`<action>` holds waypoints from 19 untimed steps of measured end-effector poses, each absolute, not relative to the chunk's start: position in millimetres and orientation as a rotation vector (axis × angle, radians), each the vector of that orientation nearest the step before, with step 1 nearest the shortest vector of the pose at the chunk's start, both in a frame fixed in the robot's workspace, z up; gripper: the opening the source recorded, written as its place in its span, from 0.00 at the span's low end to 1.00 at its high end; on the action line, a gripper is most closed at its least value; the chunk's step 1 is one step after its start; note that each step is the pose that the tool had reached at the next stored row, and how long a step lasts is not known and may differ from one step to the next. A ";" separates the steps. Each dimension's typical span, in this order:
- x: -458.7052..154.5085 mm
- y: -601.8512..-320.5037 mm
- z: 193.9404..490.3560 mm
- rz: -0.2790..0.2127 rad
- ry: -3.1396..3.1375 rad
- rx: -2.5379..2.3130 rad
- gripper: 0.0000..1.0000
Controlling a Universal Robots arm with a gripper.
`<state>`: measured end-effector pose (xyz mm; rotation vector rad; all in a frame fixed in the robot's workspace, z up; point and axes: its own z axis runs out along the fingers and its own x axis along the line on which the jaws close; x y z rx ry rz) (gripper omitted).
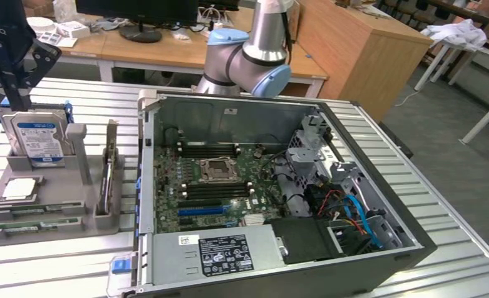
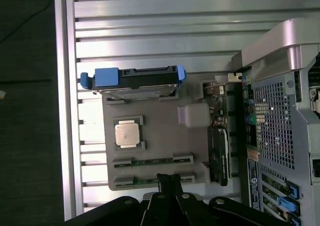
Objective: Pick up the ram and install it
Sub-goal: 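Reach for the ram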
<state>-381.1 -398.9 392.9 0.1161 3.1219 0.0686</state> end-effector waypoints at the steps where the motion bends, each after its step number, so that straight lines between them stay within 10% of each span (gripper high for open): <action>1: -381.2 -398.9 392.9 0.069 3.122 0.116 0.11; 19: -383.7 -401.0 392.8 0.069 3.123 0.093 0.11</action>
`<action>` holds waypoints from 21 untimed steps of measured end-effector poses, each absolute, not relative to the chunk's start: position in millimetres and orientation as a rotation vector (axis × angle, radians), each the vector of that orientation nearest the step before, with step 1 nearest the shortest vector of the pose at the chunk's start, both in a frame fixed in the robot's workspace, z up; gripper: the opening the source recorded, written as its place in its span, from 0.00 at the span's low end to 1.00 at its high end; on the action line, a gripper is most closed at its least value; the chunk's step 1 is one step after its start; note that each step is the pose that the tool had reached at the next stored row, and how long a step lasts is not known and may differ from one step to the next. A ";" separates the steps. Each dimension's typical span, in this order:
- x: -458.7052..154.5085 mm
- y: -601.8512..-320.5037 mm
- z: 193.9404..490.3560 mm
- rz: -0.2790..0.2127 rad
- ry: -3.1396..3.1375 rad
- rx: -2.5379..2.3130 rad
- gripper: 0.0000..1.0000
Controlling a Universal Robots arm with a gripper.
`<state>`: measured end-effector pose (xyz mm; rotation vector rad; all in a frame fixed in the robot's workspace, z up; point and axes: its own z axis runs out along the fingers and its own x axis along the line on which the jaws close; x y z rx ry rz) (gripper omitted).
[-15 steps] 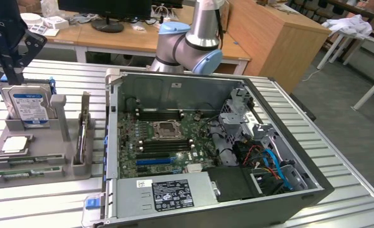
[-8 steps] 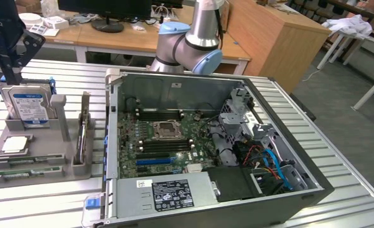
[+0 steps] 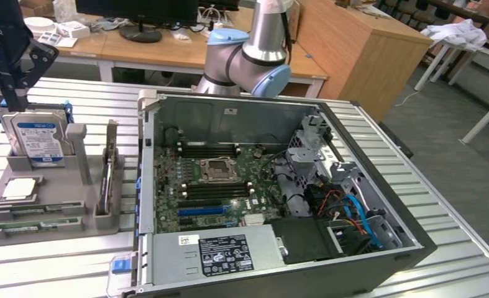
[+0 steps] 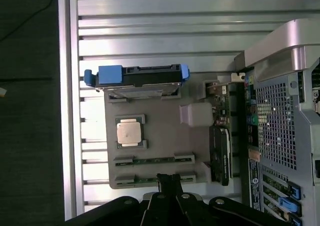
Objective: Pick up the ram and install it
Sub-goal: 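Reach for the ram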
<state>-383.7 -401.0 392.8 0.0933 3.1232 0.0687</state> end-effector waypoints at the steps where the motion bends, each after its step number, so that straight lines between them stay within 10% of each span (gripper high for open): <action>1: -383.8 -401.6 392.8 0.069 3.124 0.093 0.11; 21: -392.3 -413.0 392.4 0.067 3.131 0.092 0.11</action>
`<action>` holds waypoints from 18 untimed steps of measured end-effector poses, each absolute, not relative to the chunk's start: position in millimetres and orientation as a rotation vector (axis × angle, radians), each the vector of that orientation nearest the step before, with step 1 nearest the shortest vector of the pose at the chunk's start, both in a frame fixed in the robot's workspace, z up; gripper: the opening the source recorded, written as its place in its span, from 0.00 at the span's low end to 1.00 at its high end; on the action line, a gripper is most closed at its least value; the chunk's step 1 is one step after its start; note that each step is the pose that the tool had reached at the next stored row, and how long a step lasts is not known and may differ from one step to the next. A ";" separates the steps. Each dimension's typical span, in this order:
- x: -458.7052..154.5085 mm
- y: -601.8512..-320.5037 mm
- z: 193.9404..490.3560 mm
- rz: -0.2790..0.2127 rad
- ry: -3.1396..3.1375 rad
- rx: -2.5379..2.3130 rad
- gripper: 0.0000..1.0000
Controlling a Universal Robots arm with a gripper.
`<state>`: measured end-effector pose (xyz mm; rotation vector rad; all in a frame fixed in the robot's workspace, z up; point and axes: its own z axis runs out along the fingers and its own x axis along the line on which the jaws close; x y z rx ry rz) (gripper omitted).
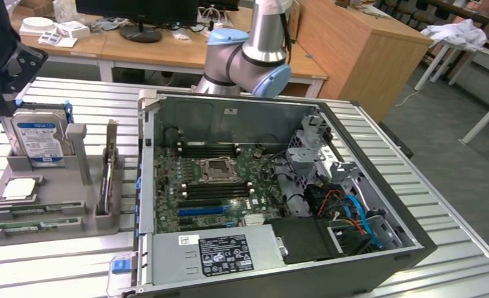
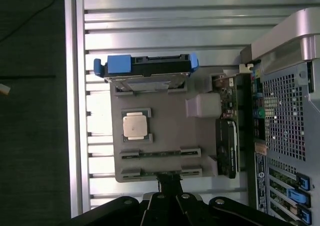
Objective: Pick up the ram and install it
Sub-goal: 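Reach for the ram, then pick up the ram and move it above insertion slot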
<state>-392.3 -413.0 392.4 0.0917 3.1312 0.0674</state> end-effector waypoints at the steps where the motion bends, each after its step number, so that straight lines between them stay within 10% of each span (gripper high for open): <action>1: -392.3 -414.4 392.5 0.067 3.131 0.092 0.11; 18: -392.3 -416.6 392.5 0.067 3.131 0.090 0.11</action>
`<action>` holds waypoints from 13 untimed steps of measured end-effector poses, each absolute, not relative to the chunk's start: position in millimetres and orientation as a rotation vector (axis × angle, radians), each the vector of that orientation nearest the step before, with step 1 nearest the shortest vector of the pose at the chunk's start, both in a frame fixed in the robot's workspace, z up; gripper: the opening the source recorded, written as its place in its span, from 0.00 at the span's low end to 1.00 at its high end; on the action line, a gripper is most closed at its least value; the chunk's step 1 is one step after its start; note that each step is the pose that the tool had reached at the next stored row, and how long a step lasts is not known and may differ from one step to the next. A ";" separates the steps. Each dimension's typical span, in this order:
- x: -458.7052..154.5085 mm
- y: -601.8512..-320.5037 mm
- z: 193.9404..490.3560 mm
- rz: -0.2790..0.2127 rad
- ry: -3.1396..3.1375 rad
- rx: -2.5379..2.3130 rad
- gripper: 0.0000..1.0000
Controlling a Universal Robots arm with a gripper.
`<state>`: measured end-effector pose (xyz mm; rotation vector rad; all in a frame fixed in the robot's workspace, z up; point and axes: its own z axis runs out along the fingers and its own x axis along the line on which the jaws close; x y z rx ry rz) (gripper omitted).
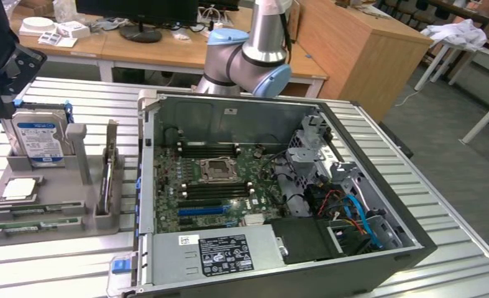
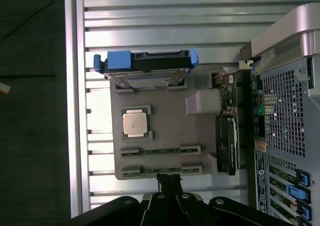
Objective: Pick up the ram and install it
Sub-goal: 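Pick up the ram and move it above insertion slot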
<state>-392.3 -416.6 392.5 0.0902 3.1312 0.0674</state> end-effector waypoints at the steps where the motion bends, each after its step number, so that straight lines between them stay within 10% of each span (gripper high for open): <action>1: -392.3 -416.6 392.5 0.067 3.131 0.087 0.11; 13: -392.7 -416.6 392.4 0.068 3.132 -0.004 0.11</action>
